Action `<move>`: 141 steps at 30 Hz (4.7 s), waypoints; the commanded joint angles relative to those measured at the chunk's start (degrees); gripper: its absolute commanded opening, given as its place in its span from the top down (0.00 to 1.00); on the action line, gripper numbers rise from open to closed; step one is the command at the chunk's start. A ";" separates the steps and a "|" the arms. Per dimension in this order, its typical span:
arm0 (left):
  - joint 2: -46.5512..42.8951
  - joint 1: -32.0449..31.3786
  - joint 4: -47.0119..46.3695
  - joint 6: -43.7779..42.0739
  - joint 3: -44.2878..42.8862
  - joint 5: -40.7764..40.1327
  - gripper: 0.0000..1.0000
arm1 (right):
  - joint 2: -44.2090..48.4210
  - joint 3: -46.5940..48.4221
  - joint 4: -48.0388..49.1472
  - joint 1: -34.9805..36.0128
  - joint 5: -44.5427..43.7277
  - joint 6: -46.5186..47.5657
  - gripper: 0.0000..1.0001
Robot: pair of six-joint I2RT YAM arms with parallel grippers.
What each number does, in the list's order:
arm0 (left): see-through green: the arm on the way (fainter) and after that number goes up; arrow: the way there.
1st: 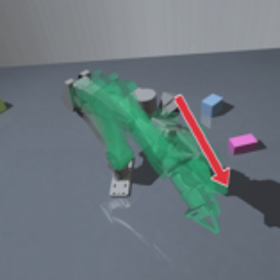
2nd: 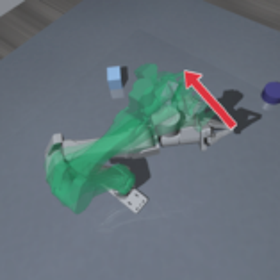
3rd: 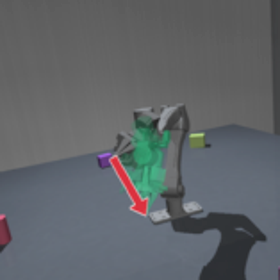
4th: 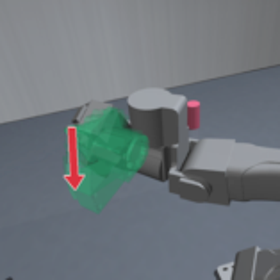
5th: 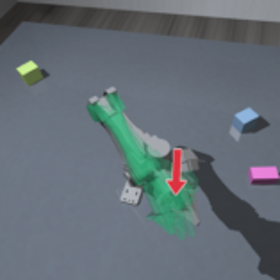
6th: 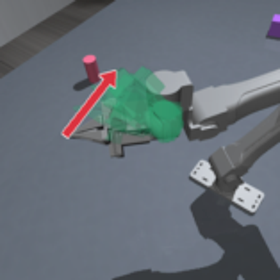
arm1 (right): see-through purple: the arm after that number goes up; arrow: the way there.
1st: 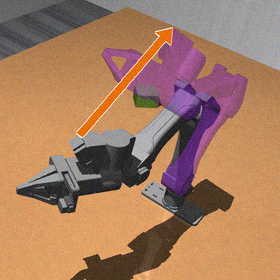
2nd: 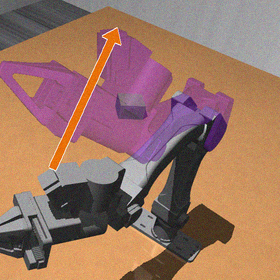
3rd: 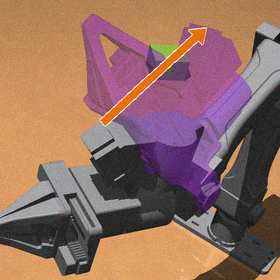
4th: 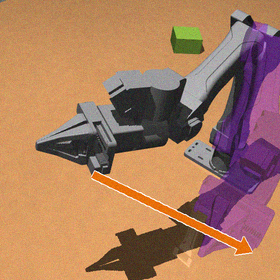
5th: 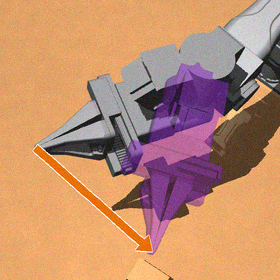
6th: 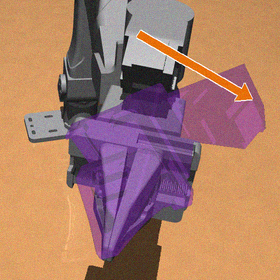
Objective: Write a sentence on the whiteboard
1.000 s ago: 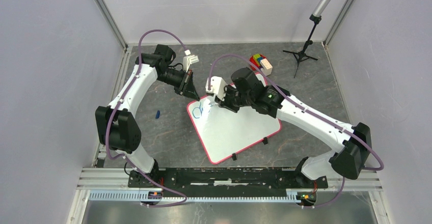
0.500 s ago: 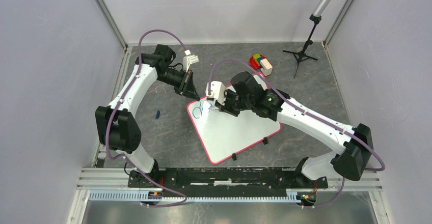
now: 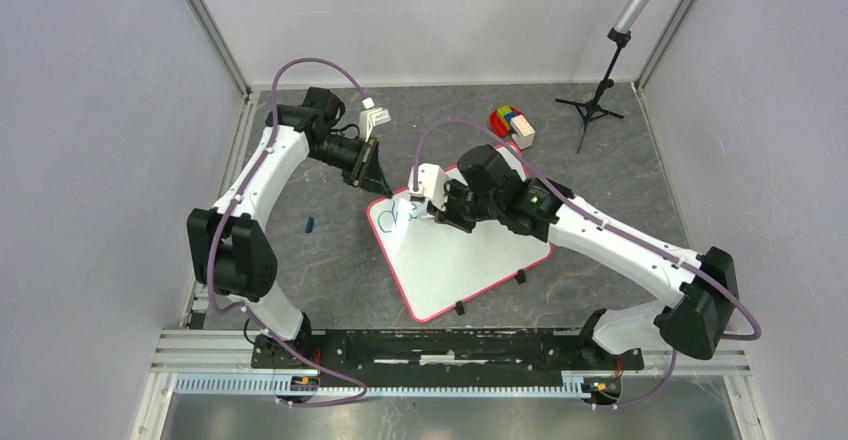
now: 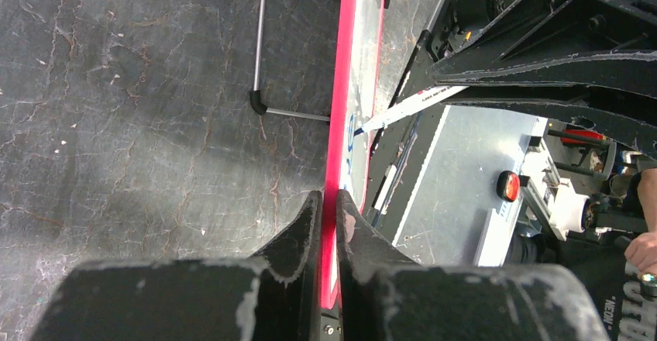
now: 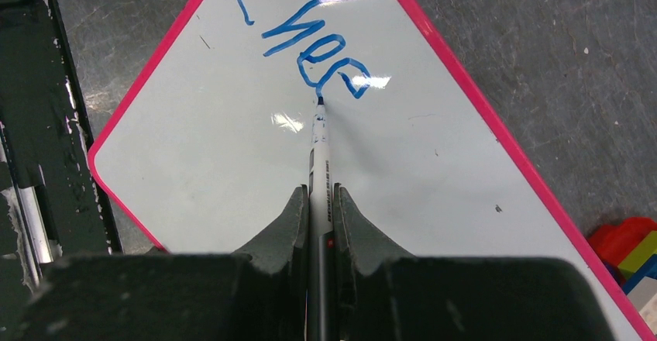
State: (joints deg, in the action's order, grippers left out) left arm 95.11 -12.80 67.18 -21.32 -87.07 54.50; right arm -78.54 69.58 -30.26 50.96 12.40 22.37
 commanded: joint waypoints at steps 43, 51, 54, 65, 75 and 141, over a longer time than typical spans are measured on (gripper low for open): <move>-0.39 -1.45 1.46 -2.69 0.32 0.71 0.98 | -0.90 4.09 -1.01 -2.14 -3.72 2.94 1.00; -0.24 -1.52 1.47 -2.60 0.23 0.78 0.98 | 0.94 1.33 -1.76 -2.31 -3.44 2.86 1.00; -0.35 -1.53 1.51 -2.56 0.14 0.78 0.98 | 1.25 0.37 -2.15 -2.24 -2.27 2.42 1.00; -0.52 -1.53 1.48 -2.56 0.14 0.87 0.98 | 0.96 1.12 -2.22 -1.39 -1.55 2.15 1.00; -0.52 -1.53 1.50 -2.58 0.14 0.88 0.98 | -0.22 4.23 -1.67 -2.76 -3.27 1.89 1.00; -0.01 -1.53 1.47 -2.62 0.12 0.96 0.98 | 2.44 -0.29 -2.92 -4.20 -2.18 3.89 1.00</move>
State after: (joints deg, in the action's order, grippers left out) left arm 95.09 -12.88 67.16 -21.34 -87.07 54.30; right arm -77.28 70.37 -33.04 46.81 12.16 25.04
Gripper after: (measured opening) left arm 0.127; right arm 0.164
